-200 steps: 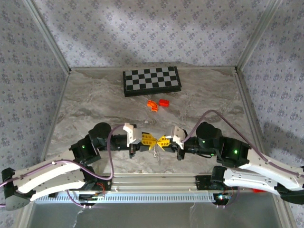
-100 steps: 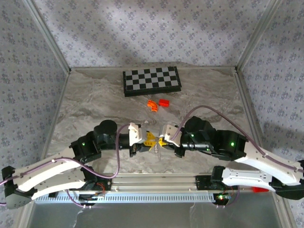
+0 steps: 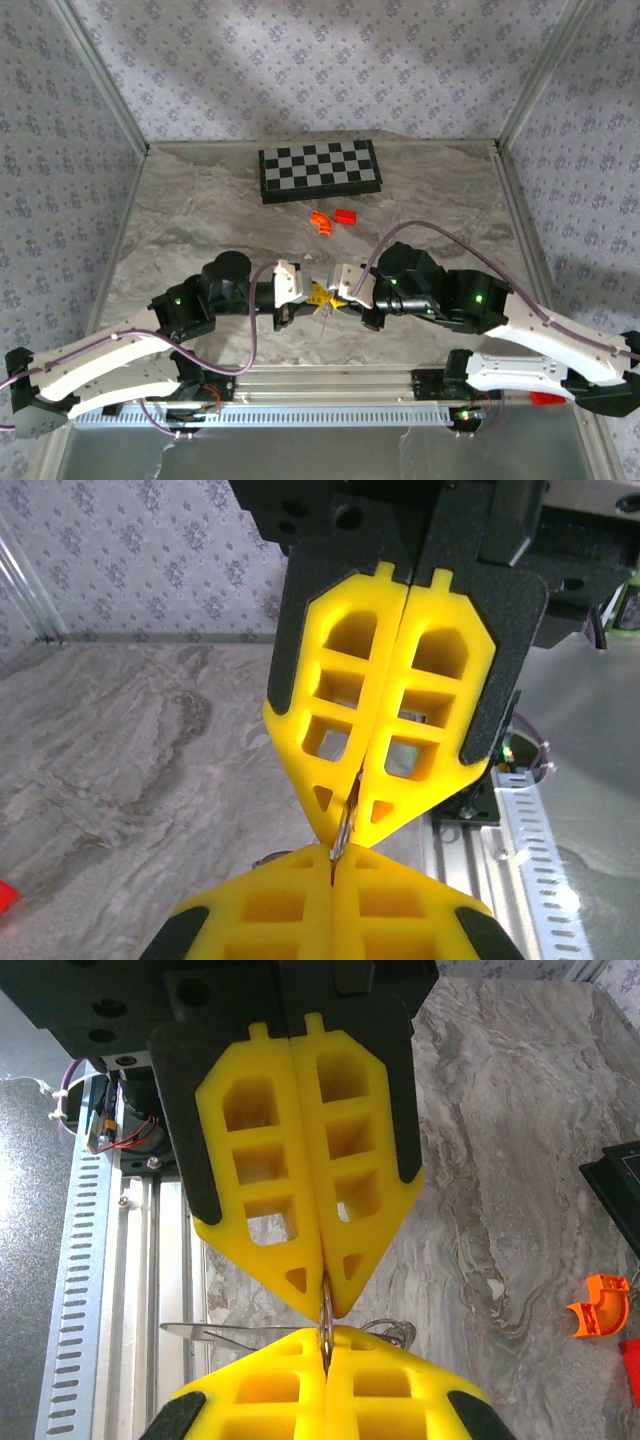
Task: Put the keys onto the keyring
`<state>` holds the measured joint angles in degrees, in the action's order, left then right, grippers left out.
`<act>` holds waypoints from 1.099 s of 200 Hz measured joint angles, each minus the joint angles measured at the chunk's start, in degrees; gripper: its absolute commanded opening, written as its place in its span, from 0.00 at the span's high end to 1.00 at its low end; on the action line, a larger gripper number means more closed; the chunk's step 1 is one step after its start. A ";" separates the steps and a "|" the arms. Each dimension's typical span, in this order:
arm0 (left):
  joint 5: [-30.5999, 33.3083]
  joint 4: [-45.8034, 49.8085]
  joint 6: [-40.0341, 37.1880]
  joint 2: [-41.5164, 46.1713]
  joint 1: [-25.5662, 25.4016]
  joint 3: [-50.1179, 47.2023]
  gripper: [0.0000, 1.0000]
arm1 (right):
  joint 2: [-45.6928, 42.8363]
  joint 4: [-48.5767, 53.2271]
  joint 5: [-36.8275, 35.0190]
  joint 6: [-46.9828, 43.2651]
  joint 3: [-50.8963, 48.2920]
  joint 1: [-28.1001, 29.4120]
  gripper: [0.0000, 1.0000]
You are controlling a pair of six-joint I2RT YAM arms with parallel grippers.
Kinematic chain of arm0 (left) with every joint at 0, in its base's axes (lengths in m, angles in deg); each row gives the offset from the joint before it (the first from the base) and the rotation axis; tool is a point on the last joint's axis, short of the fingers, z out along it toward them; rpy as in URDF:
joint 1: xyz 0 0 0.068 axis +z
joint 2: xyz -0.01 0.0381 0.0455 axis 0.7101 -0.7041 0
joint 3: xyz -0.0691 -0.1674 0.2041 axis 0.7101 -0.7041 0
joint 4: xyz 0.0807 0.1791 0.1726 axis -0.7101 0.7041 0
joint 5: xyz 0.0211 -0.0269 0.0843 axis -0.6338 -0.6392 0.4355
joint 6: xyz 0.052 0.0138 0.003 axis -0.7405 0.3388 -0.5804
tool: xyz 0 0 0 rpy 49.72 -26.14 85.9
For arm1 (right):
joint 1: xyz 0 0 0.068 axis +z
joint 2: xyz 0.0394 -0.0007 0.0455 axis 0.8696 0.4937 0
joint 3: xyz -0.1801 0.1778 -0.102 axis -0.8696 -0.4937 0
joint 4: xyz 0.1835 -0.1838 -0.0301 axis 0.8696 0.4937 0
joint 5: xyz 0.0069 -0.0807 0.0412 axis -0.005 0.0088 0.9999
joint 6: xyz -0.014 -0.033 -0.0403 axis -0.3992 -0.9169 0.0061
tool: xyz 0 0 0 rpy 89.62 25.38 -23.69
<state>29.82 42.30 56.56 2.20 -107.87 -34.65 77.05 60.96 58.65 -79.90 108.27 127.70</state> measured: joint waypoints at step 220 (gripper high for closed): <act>-4.11 -11.41 5.22 2.71 0.00 -2.69 1.00 | -9.44 -14.73 0.94 2.89 -7.58 -0.04 0.83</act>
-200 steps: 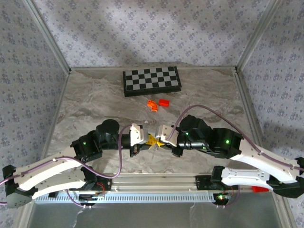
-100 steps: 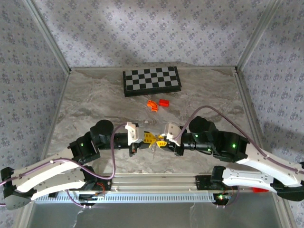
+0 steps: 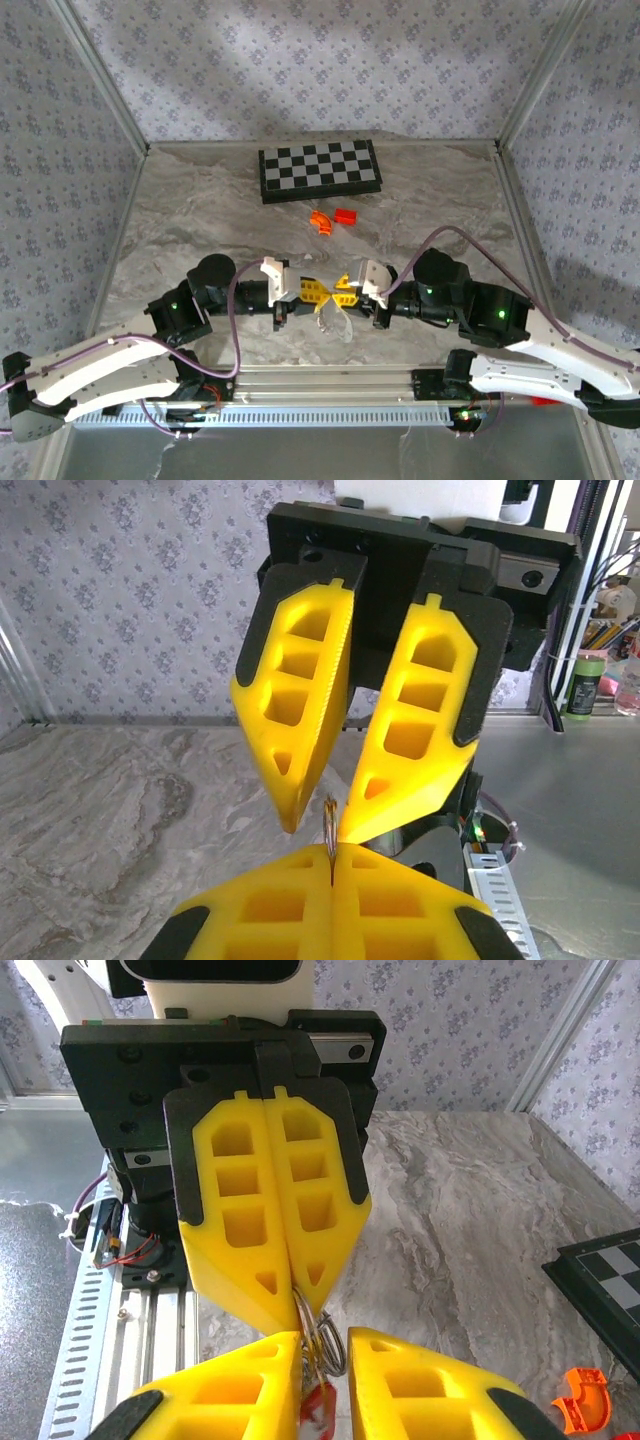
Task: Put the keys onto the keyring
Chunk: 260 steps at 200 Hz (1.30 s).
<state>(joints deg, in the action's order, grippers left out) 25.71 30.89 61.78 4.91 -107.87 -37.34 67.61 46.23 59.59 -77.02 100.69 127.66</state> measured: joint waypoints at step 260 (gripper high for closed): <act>6.08 13.73 -6.51 0.39 -0.11 3.74 1.00 | 6.99 7.06 -3.67 -1.29 5.01 2.32 0.89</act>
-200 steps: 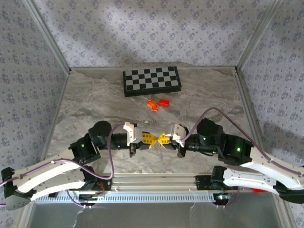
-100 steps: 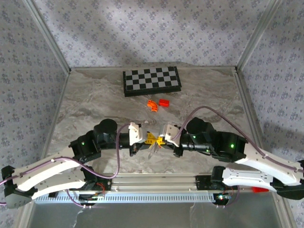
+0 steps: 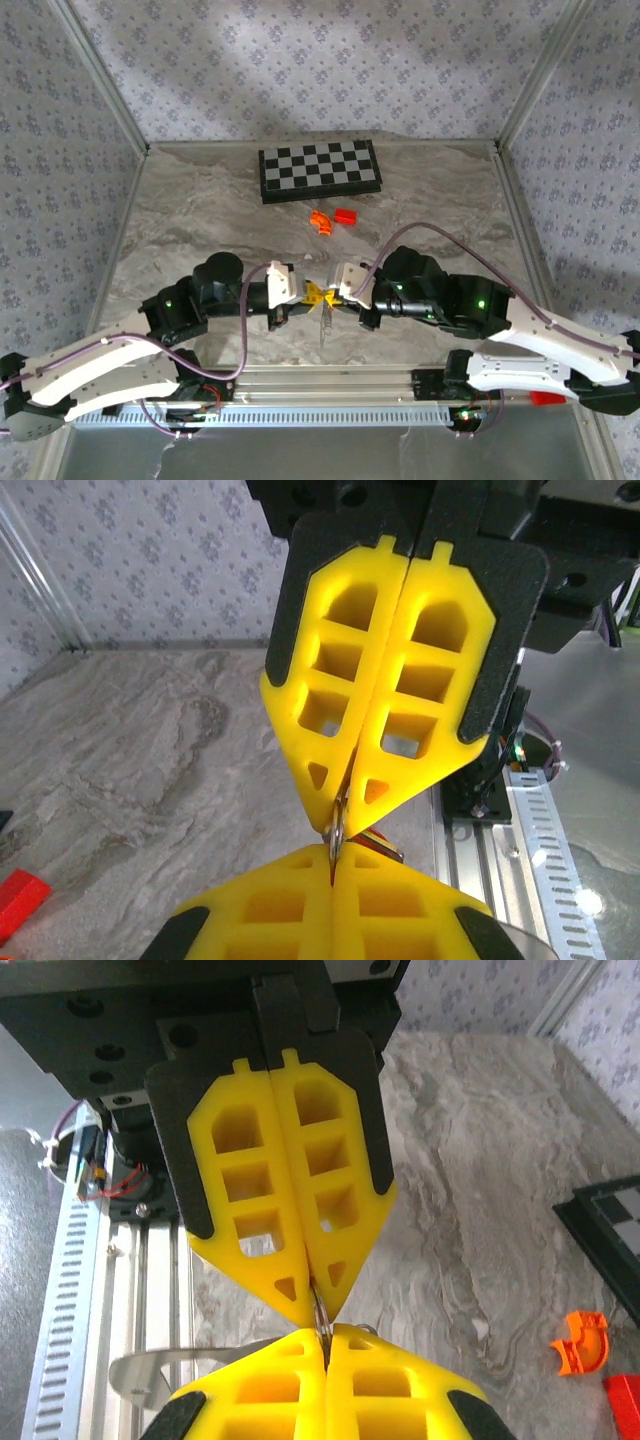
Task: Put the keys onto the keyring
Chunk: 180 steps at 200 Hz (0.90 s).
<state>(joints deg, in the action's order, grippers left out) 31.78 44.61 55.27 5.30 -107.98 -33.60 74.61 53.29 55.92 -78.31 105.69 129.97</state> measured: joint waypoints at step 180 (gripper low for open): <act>-6.21 -7.23 3.48 3.76 0.00 -0.98 1.00 | -10.38 -16.37 7.52 1.95 -9.25 -0.04 0.70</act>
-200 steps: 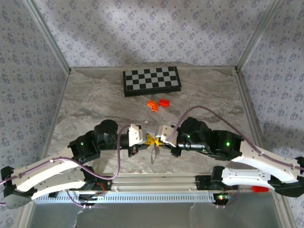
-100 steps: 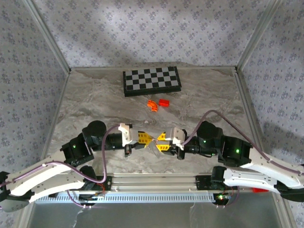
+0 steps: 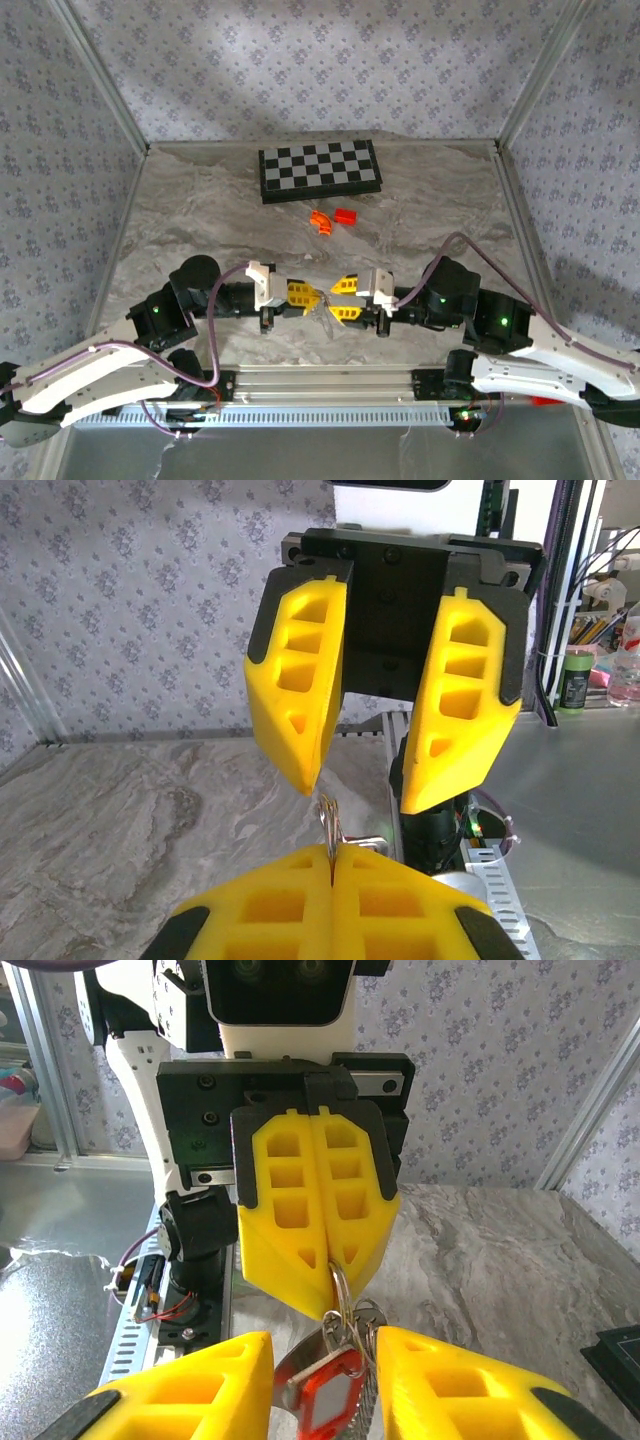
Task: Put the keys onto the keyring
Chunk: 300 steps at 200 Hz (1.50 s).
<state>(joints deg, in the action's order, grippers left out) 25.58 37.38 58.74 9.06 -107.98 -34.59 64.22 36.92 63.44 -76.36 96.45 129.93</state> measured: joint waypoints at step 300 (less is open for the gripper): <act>-1.01 -1.38 1.03 0.63 0.00 -0.85 1.00 | 2.43 1.62 -0.48 0.81 -0.04 -0.66 0.97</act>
<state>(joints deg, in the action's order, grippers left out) 24.57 36.00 59.77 9.70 -107.98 -35.44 66.65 38.54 62.96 -75.55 96.40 129.27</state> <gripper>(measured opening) 0.043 0.053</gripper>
